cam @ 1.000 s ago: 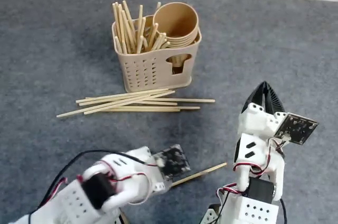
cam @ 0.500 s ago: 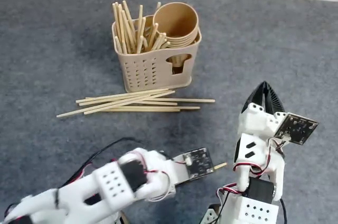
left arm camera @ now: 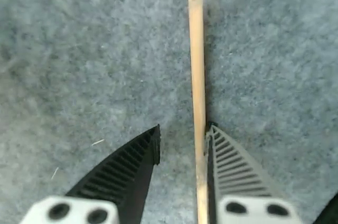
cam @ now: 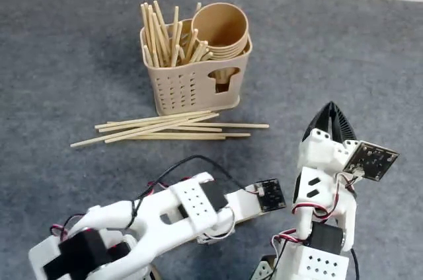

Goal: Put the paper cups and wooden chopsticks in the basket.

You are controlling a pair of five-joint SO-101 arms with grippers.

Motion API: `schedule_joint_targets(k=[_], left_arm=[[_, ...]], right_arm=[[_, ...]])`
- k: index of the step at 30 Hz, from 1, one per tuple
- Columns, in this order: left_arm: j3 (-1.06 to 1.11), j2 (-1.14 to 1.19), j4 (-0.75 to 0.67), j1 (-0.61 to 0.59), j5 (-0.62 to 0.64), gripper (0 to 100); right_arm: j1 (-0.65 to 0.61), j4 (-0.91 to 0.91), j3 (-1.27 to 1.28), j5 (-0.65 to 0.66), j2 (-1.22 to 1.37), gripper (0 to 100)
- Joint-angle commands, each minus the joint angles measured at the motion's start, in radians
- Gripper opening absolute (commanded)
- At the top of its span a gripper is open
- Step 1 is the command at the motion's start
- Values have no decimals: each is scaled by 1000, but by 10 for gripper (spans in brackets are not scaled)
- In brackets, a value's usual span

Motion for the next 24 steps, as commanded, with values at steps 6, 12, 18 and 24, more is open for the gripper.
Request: schedule_joint_targets(k=[6, 12, 18, 24], left_arm=[[-62, 12, 12, -62, -11, 69], [-111, 18, 71, -166, -11, 34], [-122, 10, 144, -222, -12, 6], [-124, 8, 207, -335, -69, 10]], right_arm=[[12, -25, -7, -8, -18, 6], [12, -25, -5, -8, -19, 6], [10, -25, -5, -8, -19, 6], [10, -25, -5, -8, -19, 6]])
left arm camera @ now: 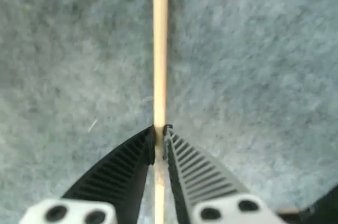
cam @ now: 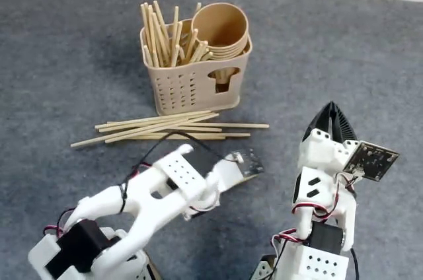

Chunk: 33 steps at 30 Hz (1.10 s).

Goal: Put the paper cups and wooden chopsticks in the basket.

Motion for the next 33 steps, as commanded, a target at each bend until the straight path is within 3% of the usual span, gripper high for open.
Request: schedule_joint_targets(k=[1, 8, 18, 22, 26, 33], left_arm=[[-53, -10, 28, -94, -14, 11], [-111, -10, 91, -160, -12, 153], [-246, -8, 95, -156, -11, 159], [-297, 2, 84, -73, 8, 159], [-297, 4, -21, 15, 163, 159], [-321, 145, -126, 47, 164, 154]], right_arm=[[8, -25, -5, -8, -19, 6], [39, -25, -5, -11, -19, 6], [51, -25, -4, -11, -19, 6], [51, -25, -4, -11, -19, 6], [51, -25, -4, -9, -19, 6], [73, -27, -4, -11, -19, 6]])
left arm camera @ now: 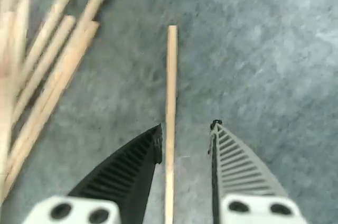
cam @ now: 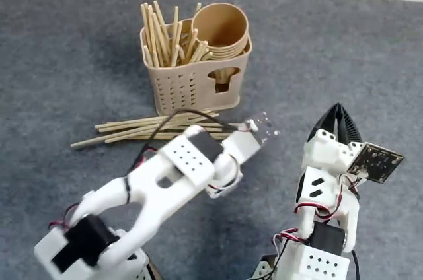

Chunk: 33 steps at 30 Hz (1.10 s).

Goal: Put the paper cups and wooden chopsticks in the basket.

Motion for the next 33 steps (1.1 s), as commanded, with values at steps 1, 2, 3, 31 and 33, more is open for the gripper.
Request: schedule_joint_targets(k=[1, 2, 3, 31, 33], left_arm=[[-90, 105, -54, 7, 12, 154], [-113, 150, -54, 4, 12, 153], [-139, 193, -54, 1, 12, 153], [-268, 232, 130, -18, 8, 5], [-211, 137, 130, -19, 8, 5]], right_arm=[[31, -27, -4, -12, -19, 6], [35, -28, -4, -12, -19, 6], [35, -28, -4, -12, -19, 6], [30, -27, -2, -12, -19, 6], [30, -27, -2, -12, -19, 6]])
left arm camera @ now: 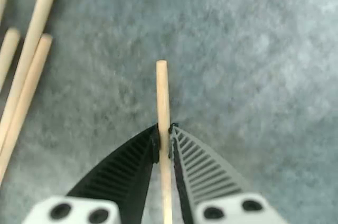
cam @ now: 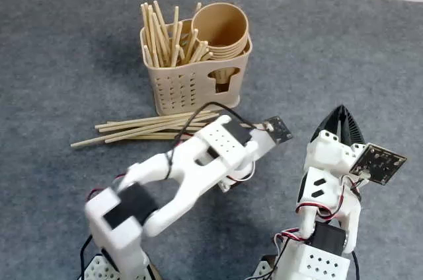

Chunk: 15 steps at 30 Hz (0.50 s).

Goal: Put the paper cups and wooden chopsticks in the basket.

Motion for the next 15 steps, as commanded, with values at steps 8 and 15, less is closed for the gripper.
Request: schedule_joint_targets(k=[8, 15], left_arm=[[214, -476, -110, -166, 11, 5], [377, -745, -221, -186, 12, 5]], right_arm=[[-24, -25, -8, -9, -19, 6], [-79, -28, 19, -8, -19, 6]])
